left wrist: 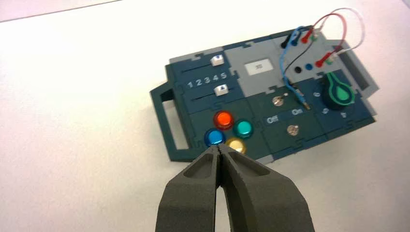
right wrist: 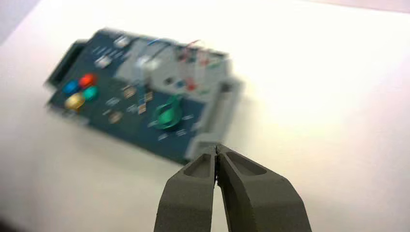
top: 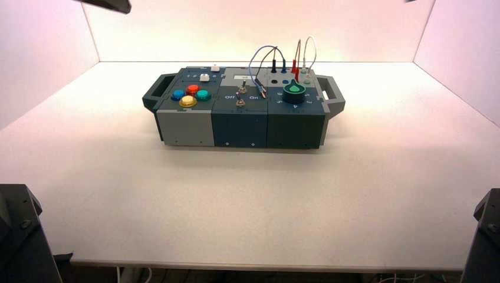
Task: Move the bottom slider to position 1.
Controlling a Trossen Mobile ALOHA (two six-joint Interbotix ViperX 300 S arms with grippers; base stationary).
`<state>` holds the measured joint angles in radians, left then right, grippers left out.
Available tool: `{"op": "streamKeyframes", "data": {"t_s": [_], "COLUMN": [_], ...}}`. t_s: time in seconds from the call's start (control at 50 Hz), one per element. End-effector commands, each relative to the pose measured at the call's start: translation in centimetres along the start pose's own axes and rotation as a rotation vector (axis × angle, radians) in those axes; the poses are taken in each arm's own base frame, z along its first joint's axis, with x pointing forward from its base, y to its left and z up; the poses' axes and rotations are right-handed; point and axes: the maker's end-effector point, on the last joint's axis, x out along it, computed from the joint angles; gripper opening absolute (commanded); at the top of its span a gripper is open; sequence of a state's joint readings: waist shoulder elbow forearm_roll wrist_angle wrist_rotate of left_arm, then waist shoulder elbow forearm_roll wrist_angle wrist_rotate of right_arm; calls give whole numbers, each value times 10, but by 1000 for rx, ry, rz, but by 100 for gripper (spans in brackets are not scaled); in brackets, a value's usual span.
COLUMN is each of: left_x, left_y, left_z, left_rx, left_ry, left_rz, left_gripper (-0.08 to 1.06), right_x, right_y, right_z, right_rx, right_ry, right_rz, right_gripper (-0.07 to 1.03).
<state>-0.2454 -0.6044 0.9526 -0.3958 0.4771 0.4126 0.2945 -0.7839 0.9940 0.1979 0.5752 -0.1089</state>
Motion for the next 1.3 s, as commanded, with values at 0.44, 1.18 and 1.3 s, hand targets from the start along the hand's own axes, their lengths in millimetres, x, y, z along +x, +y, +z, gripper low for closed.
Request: {"op": "streamKeyframes", "data": {"t_s": [0.44,1.18,1.3], "left_x": [71,165,177], "left_y": [-25,-29,-28], "left_z": [13,16,25], "left_rx": [58,49,48], "left_ry": [135,157,150], "left_rz": [-69,-35,-33], "left_gripper": [-3,-3,-3], "right_x": [23,25,26], "right_y": [35,34,34], "right_z": [1,-1,-2], "right_rx": [-154,-157,-157], "right_ry": [30,30,33], "right_rz": [93,89,88], "right_gripper": [-2,-2,-2]}}
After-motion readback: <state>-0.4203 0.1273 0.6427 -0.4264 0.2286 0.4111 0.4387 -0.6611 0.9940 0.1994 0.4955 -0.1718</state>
